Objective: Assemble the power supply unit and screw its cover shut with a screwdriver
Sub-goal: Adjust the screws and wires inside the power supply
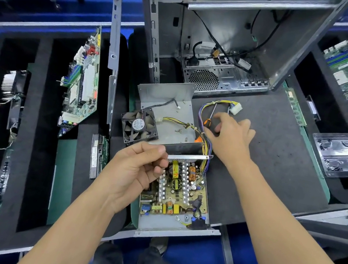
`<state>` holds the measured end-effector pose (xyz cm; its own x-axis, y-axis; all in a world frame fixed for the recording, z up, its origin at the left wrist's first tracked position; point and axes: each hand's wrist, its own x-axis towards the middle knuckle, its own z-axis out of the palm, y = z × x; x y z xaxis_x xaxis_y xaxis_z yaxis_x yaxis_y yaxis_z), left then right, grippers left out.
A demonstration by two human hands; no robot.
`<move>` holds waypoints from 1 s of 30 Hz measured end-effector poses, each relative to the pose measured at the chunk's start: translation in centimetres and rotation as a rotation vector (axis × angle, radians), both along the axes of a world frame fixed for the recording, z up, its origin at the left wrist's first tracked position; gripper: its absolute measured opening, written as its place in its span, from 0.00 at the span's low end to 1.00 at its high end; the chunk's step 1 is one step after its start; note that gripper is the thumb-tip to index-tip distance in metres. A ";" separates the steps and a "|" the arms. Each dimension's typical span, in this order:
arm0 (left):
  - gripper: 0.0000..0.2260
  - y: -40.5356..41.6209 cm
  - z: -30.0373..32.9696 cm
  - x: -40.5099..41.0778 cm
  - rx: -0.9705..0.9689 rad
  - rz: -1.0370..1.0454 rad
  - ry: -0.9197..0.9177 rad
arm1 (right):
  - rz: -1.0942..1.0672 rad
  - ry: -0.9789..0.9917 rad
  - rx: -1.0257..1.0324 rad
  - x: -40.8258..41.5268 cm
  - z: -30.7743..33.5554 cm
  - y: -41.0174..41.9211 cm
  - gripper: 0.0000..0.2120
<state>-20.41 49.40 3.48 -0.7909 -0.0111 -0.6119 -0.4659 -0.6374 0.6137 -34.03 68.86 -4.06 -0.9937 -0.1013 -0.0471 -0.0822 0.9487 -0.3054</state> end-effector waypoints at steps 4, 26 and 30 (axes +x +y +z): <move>0.03 0.2 0.0 -0.1 0.019 0.022 -0.009 | 0.056 -0.158 -0.033 -1.6 0.5 0.2 0.15; 0.04 0.0 -0.5 0.3 0.038 0.035 0.086 | -0.045 -0.352 -1.143 5.0 8.5 7.7 0.15; 0.05 0.0 -0.7 0.4 0.025 0.045 0.076 | 0.020 -0.310 -1.292 6.8 6.9 6.1 0.09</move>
<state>-19.99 49.41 2.78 -0.8343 -0.0335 -0.5503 -0.3888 -0.6720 0.6303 -27.26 74.99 2.86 -0.9573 -0.2585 -0.1296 0.1436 -0.0361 -0.9890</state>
